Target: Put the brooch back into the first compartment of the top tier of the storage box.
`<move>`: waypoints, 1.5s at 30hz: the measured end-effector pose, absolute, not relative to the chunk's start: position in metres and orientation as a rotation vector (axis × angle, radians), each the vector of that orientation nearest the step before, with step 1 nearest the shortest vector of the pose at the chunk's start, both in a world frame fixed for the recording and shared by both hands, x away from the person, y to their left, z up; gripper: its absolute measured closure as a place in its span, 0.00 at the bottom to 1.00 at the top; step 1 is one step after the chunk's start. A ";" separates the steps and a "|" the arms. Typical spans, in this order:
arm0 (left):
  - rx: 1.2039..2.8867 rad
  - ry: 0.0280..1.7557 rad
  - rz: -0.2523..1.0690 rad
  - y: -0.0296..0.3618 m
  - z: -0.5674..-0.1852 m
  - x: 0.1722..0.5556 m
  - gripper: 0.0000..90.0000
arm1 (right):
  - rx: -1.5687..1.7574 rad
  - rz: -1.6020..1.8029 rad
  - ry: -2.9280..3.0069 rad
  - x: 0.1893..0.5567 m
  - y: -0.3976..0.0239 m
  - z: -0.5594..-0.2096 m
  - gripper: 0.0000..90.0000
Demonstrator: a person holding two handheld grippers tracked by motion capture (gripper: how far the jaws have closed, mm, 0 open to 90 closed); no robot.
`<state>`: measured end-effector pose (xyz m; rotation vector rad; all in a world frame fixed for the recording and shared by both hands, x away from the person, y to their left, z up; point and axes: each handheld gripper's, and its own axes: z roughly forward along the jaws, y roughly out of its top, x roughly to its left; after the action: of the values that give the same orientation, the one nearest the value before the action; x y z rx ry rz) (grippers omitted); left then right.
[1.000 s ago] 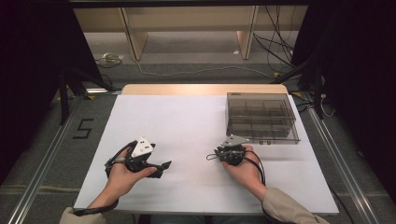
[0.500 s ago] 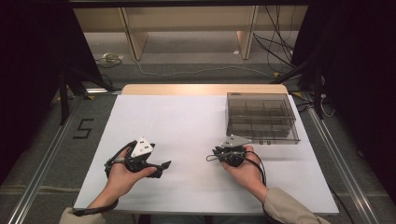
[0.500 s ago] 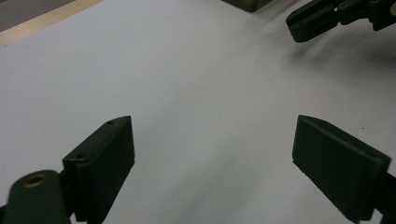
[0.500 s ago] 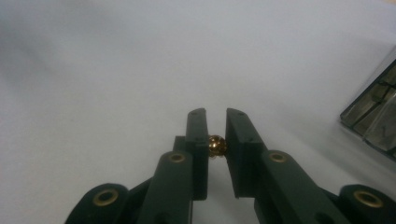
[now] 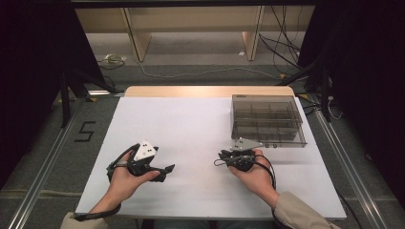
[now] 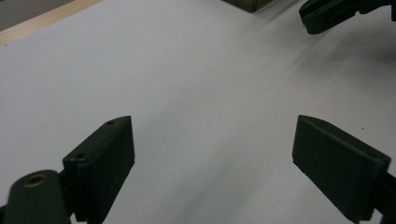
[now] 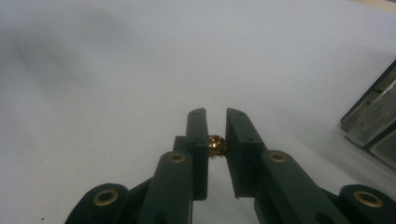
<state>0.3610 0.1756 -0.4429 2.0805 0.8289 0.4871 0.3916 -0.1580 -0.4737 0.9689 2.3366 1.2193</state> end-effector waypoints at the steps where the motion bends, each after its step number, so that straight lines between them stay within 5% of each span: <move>1: 2.081 0.829 0.487 0.176 -0.443 0.361 0.14 | 0.965 1.225 2.336 0.391 -0.158 -0.473 0.90; 45: 2.078 0.833 0.491 0.176 -0.443 0.361 0.15 | 0.881 1.292 2.336 0.377 -0.171 -0.462 0.90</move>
<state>0.3608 0.1757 -0.4431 2.0777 0.8333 0.4911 0.3772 -0.1714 -0.4615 0.8809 2.3355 1.2921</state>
